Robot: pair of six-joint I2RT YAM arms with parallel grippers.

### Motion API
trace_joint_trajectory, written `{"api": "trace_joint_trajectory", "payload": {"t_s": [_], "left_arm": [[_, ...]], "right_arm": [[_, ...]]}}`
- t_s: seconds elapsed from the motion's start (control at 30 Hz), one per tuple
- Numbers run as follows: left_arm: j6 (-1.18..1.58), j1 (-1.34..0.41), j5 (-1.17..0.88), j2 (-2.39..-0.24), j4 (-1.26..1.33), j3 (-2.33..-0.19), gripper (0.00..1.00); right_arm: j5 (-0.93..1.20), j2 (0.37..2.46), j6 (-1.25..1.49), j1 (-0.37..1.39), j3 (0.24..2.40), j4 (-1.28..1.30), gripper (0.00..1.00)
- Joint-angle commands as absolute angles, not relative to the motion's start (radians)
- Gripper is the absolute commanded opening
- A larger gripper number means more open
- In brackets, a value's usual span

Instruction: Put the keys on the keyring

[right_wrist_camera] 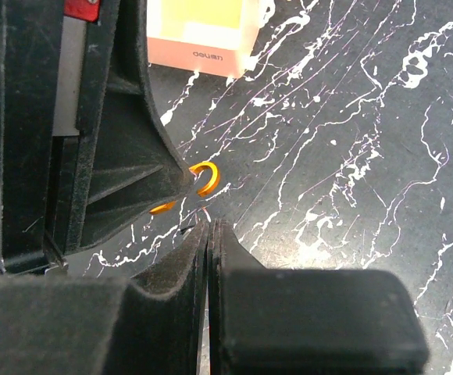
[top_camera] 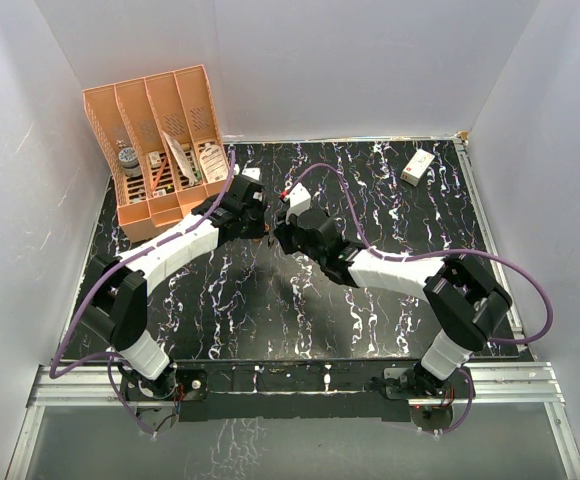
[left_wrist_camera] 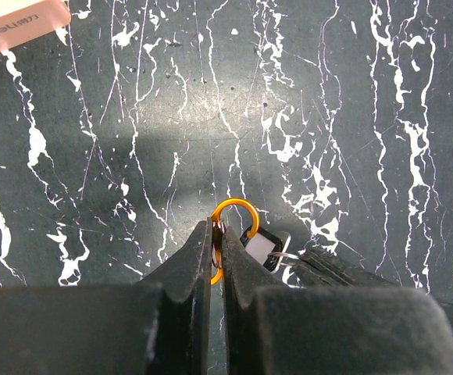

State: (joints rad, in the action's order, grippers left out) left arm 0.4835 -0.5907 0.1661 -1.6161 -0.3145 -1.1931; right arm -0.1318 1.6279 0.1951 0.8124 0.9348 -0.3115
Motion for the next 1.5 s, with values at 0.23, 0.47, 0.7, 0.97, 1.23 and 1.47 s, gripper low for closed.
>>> {"api": "trace_joint_trajectory", "payload": {"t_s": [0.23,0.47,0.7,0.97,1.23,1.47], "left_arm": [[0.485,-0.585,0.14,-1.586,-0.324,-1.23,0.0],[0.485,-0.585,0.137,-1.581,-0.326,-1.229,0.0],[0.483,-0.584,0.134,-1.574,-0.327,-1.227,0.0],[0.48,-0.585,0.127,-1.571,-0.328,-1.228,0.0],[0.479,-0.585,0.121,-1.566,-0.33,-1.224,0.0],[0.477,-0.584,0.119,-1.564,-0.334,-1.221,0.0]], "right_arm": [[-0.133,1.63,0.176,0.828,0.955,-0.405,0.0],[-0.135,1.642,0.171,0.828,0.96,-0.413,0.0],[-0.138,1.653,0.162,0.829,0.968,-0.418,0.0],[-0.145,1.661,0.155,0.83,0.971,-0.422,0.0],[-0.166,1.665,0.141,0.83,0.974,-0.428,0.0],[-0.17,1.662,0.136,0.83,0.976,-0.437,0.0]]}}
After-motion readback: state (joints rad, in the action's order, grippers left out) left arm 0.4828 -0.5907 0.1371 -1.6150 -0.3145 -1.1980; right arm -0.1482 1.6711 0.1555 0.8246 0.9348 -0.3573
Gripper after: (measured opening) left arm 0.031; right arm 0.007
